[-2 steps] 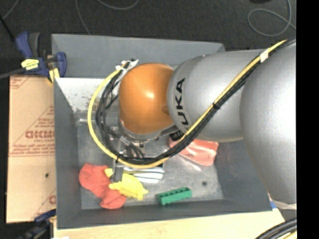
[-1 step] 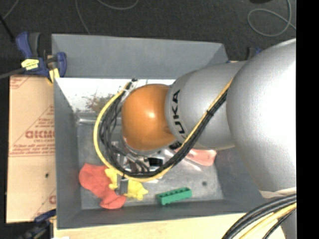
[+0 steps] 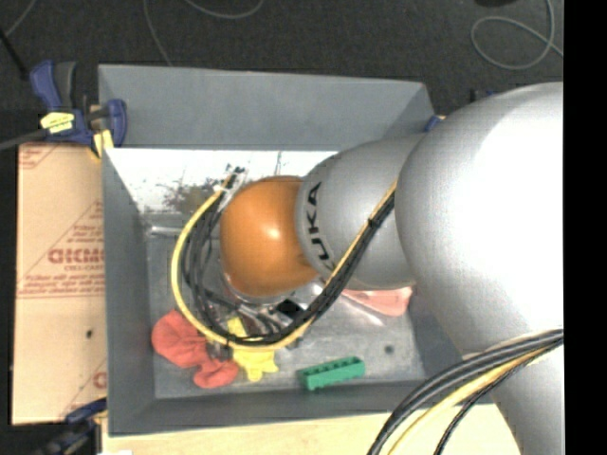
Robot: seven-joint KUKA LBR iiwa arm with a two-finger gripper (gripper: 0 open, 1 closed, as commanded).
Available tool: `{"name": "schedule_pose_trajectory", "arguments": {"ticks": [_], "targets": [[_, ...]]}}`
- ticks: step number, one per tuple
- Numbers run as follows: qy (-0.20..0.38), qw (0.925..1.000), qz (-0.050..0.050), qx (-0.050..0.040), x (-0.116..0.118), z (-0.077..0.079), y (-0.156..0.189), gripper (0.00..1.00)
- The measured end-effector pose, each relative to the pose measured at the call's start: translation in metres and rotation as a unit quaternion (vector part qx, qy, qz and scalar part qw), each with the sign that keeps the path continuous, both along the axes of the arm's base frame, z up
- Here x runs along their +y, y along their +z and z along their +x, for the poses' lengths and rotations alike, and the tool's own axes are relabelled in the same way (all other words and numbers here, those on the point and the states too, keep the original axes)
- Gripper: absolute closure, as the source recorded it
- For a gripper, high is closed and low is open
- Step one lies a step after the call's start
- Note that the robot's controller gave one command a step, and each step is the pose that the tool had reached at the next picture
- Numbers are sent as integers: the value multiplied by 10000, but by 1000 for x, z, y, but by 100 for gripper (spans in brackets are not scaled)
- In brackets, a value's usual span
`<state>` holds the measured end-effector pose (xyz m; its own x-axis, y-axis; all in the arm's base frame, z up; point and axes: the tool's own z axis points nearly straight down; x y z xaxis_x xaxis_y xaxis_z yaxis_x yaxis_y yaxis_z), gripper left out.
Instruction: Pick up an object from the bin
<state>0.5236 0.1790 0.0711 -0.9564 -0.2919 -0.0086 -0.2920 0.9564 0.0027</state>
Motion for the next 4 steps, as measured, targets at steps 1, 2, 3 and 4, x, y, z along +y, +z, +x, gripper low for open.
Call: {"name": "schedule_pose_trajectory", "arguments": {"ticks": [1, 2, 3, 4], "targets": [[-2, 10000, 0, 1, 0, 0, 0, 100], [127, 9999, -20, 41, -4, -2, 31, 100], [-42, 10000, 5, -14, 8, 0, 69, 100], [-181, 9998, -14, 31, -15, -6, 171, 100]]}}
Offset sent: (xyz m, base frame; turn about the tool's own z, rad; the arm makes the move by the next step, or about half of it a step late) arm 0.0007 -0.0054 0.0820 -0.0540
